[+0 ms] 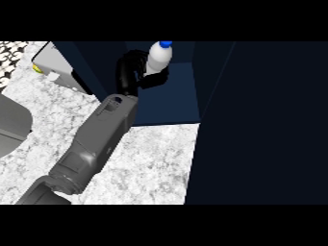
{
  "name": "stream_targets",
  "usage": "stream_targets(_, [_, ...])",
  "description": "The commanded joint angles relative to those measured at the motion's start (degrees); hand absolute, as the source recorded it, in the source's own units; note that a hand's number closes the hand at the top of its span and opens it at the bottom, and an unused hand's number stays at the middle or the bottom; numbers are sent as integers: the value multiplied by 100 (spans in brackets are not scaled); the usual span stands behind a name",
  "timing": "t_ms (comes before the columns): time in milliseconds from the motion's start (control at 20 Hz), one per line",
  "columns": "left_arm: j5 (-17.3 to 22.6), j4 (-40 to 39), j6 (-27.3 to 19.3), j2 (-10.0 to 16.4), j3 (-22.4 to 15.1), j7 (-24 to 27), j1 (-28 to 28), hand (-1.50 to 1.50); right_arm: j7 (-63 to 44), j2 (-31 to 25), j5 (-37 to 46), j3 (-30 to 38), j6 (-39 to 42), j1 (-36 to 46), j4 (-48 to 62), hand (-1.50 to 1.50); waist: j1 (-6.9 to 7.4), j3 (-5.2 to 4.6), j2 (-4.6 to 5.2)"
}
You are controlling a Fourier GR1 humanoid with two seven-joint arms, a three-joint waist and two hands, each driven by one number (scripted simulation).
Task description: Pick up the bottled water, place it into the cabinet and close the cabinet
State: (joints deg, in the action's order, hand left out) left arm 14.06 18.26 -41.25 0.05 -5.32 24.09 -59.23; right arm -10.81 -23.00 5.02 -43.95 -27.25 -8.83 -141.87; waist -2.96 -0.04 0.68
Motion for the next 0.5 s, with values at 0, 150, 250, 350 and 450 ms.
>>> stream_targets(0, [8, -445, 115, 55, 206, 352, 63, 150, -23, -163, 296, -260, 14, -311, -559, -150, -25, -1, 6])
stream_targets(150, [-151, -761, -198, 140, 167, 338, -214, 150, -182, -253, 127, -155, 111, -164, -638, -150, -107, -6, 46])
stream_targets(250, [-194, -904, -368, 19, 172, 367, -236, -150, -59, -218, -17, -27, 99, -134, -554, -150, -86, -2, 49])
stream_targets(350, [-310, -1087, -368, 110, 94, 322, -344, -150, -1, -94, -18, -16, 105, 87, -321, -150, -98, -4, 78])
stream_targets(450, [-464, -1274, -497, 63, -35, 267, -291, -150, -7, -355, -105, 98, 143, -169, -595, -150, -101, 1, 50])
